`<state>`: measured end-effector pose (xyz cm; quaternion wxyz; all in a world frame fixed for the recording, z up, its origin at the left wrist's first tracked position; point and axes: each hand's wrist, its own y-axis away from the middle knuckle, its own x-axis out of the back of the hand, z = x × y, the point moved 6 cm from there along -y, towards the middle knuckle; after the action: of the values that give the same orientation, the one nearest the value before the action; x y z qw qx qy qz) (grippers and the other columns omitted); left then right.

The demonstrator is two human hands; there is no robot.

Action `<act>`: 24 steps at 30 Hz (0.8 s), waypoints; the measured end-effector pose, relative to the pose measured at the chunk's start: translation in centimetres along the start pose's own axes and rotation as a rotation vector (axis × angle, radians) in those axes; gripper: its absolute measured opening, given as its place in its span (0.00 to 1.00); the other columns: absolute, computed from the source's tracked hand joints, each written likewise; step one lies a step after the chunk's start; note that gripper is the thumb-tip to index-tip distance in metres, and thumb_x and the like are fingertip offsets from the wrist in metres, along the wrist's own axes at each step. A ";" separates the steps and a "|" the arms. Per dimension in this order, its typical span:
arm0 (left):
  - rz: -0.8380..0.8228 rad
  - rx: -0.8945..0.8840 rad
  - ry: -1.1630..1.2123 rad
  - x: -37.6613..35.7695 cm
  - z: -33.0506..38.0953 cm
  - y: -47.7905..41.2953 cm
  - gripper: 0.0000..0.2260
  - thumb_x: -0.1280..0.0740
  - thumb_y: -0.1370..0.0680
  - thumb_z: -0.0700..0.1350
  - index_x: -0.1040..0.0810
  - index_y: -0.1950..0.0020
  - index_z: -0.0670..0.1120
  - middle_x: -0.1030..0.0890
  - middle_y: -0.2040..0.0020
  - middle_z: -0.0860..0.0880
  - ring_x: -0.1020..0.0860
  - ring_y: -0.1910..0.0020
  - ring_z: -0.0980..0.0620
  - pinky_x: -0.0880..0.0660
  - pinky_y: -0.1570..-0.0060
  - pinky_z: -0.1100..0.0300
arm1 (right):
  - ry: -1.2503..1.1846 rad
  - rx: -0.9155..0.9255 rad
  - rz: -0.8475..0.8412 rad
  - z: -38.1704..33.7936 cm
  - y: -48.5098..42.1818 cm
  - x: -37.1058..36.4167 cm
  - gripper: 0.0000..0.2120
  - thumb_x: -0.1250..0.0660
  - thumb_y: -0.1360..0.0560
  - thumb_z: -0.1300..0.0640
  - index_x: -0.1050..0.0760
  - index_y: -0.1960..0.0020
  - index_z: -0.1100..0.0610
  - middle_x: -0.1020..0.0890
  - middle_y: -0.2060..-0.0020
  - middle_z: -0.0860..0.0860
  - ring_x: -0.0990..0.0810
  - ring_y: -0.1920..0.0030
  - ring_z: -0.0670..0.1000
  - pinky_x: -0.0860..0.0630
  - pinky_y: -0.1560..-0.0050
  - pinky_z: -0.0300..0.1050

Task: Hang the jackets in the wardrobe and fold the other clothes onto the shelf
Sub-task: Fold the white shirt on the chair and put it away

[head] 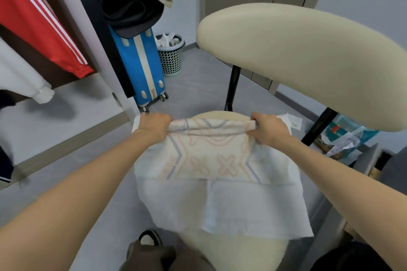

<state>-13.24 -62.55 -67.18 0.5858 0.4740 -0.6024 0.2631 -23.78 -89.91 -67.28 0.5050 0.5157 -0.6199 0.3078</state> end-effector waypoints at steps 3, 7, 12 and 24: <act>0.225 0.040 -0.038 3.8 -0.4 -0.2 0.16 0.40 0.22 0.36 0.29 0.36 0.48 0.26 0.39 0.45 0.29 0.39 0.42 0.36 0.42 0.51 | 0.012 0.030 0.183 -0.9 -0.7 3.5 0.06 0.36 0.24 0.59 0.33 0.55 0.57 0.25 0.64 0.54 0.25 0.59 0.59 0.34 0.65 0.47; 0.348 0.035 -0.113 5.3 0.1 0.7 0.19 0.39 0.24 0.35 0.32 0.35 0.49 0.26 0.39 0.47 0.29 0.40 0.44 0.37 0.42 0.51 | 0.008 0.012 0.234 -0.3 0.3 4.4 0.06 0.38 0.21 0.58 0.35 0.53 0.57 0.27 0.63 0.55 0.28 0.63 0.58 0.37 0.69 0.46; 0.215 -0.038 -0.158 0.1 1.6 3.6 0.18 0.41 0.22 0.38 0.34 0.34 0.51 0.24 0.40 0.49 0.27 0.40 0.46 0.38 0.41 0.52 | 0.147 0.012 0.109 1.6 4.4 0.5 0.06 0.38 0.21 0.54 0.33 0.48 0.55 0.23 0.55 0.55 0.23 0.56 0.59 0.34 0.65 0.46; 0.144 -0.012 -0.221 -5.5 1.3 6.8 0.23 0.43 0.20 0.40 0.41 0.26 0.52 0.24 0.41 0.50 0.28 0.40 0.46 0.37 0.41 0.53 | 0.256 0.204 -0.259 0.7 12.1 -7.2 0.14 0.37 0.28 0.50 0.42 0.64 0.48 0.35 0.62 0.45 0.32 0.59 0.51 0.39 0.57 0.45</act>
<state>-20.59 -59.44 -71.08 0.4984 0.4520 -0.6973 0.2471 -35.75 -84.78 -72.61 0.5603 0.5961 -0.4448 0.3646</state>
